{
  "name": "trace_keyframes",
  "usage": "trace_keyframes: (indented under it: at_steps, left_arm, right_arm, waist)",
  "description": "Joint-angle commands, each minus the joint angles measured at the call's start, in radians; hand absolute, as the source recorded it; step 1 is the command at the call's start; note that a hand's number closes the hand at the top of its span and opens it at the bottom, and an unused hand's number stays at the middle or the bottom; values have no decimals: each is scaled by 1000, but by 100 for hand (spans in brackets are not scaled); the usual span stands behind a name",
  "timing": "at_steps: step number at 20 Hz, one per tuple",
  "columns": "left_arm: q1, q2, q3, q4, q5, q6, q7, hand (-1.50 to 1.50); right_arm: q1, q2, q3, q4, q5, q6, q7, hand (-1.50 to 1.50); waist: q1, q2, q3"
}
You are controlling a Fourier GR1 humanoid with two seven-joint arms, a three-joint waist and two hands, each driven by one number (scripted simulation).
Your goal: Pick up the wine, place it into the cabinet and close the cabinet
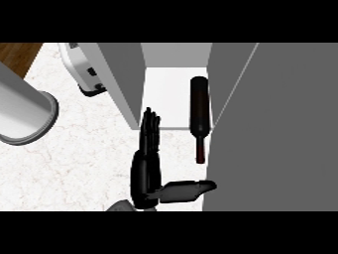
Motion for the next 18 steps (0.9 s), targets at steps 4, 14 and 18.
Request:
trace_keyframes:
  at_steps: [4,14,18]
  left_arm:
    - [122,43,-36,-201,-103,99,61,-150]
    - [316,260,-85,-487,-126,-10,68,-150]
    - [401,318,-103,-527,-111,-82,35,-150]
  right_arm:
    - [4,-16,-40,-79,-99,-1,48,-150]
    - [95,-19,29,-145,-182,68,107,150]
    - [104,-36,33,-112,-191,127,76,150]
  waist:
    - [-4,3,0]
    - [-8,0,0]
    - [-6,2,0]
